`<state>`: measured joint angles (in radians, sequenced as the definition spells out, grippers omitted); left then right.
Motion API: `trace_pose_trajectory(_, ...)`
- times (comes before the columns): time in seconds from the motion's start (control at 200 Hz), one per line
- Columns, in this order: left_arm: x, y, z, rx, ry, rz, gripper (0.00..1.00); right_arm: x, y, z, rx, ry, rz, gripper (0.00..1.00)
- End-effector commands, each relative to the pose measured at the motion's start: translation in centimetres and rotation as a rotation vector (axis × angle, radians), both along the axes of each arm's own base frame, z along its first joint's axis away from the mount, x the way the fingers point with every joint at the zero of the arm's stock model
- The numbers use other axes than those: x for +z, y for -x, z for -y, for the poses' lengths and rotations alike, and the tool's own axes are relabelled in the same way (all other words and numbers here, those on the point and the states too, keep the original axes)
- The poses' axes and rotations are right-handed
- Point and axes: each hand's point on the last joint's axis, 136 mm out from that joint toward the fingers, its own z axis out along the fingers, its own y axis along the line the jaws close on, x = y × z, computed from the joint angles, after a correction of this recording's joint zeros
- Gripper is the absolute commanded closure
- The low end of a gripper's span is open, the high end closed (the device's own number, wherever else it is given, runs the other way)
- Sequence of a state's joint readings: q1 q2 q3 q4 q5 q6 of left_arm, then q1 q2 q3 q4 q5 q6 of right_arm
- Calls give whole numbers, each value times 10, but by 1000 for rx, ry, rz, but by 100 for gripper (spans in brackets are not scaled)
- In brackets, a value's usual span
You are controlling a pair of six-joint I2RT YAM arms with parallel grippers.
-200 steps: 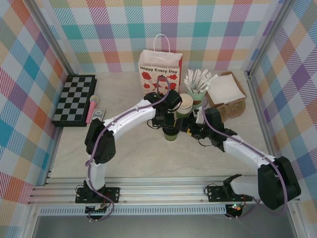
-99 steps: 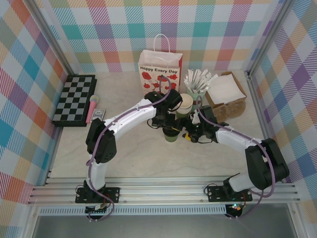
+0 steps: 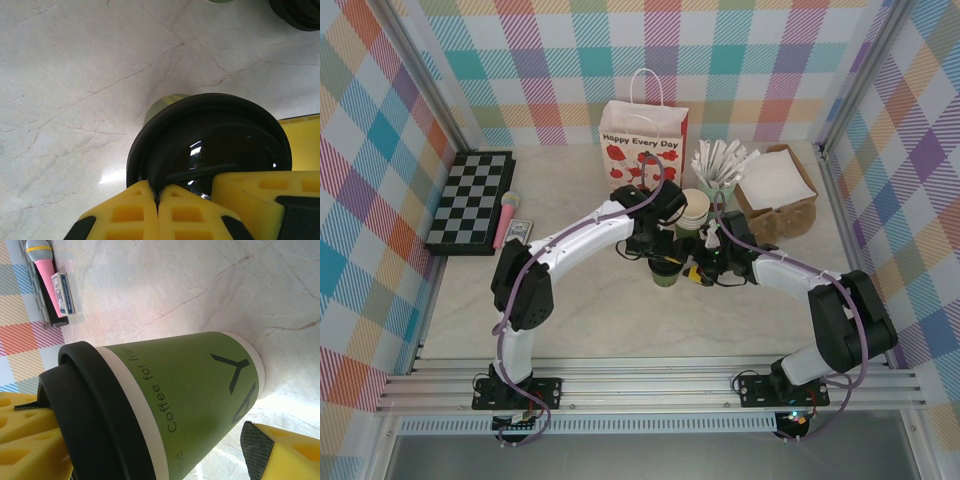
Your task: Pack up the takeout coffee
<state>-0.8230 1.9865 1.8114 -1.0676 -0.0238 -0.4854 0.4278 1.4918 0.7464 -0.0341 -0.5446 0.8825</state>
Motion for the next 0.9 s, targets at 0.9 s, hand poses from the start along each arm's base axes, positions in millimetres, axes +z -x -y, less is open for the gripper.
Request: trace_pose_trajectory(0.9, 32, 9, -2, -30, 85, -45, 71, 4, 3, 4, -6, 61, -38, 12)
